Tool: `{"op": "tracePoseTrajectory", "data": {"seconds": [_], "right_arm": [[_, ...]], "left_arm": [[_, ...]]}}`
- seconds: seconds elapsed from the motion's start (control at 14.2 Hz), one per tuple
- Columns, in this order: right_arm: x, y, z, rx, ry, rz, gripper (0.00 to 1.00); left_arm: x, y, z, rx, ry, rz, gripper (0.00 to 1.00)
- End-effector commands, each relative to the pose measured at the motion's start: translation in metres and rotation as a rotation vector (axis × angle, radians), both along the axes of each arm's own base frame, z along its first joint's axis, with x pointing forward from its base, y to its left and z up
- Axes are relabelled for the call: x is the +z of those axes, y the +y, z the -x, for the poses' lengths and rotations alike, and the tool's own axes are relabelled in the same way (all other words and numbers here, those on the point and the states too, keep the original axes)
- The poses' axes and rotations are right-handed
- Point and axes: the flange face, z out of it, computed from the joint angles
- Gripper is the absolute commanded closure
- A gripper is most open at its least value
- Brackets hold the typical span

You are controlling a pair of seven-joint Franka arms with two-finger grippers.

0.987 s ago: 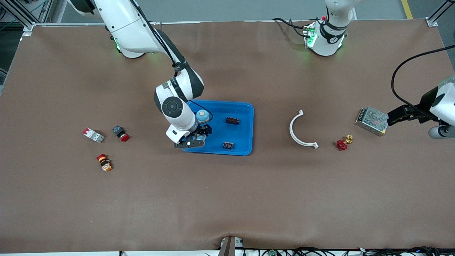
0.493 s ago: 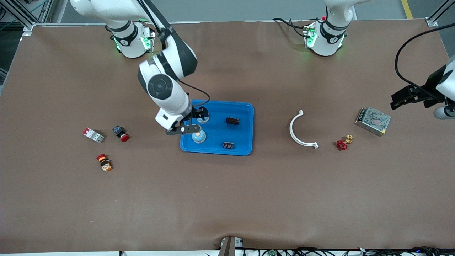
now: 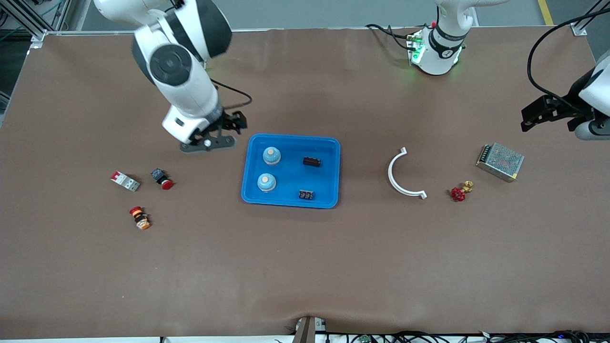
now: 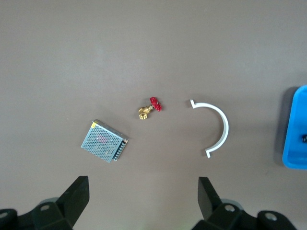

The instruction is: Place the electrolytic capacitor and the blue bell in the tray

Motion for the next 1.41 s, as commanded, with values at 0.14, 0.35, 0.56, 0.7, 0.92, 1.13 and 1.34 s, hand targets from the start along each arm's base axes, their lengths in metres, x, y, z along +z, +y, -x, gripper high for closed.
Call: {"op": "tracePoseTrajectory", "data": {"seconds": [0.14, 0.35, 0.56, 0.7, 0.92, 1.13, 1.34], "right_arm": [[0.075, -0.125, 0.0, 0.02, -0.041, -0.035, 0.0], [0.083, -0.186, -0.016, -0.039, -0.066, -0.01, 0.0], [0.101, -0.242, -0.029, -0.134, -0.106, -0.001, 0.0], [0.101, -0.258, -0.035, -0.166, -0.112, 0.0, 0.0], [0.105, -0.291, -0.045, -0.136, -0.146, -0.009, 0.0], [0.1, -0.302, -0.052, -0.095, -0.159, -0.015, 0.0], [0.109, -0.301, -0.061, -0.105, -0.175, -0.011, 0.0]], "left_arm": [[0.018, 0.006, 0.017, -0.028, -0.006, 0.031, 0.0], [0.025, 0.005, 0.012, -0.028, -0.024, 0.043, 0.0], [0.026, 0.004, 0.012, -0.028, -0.027, 0.046, 0.0], [0.026, 0.004, 0.011, -0.028, -0.029, 0.043, 0.0], [0.024, 0.004, 0.012, -0.031, -0.023, 0.041, 0.0], [0.022, 0.003, 0.011, -0.091, -0.016, 0.044, 0.0], [0.019, 0.0, 0.009, -0.078, -0.012, 0.038, 0.0]]}}
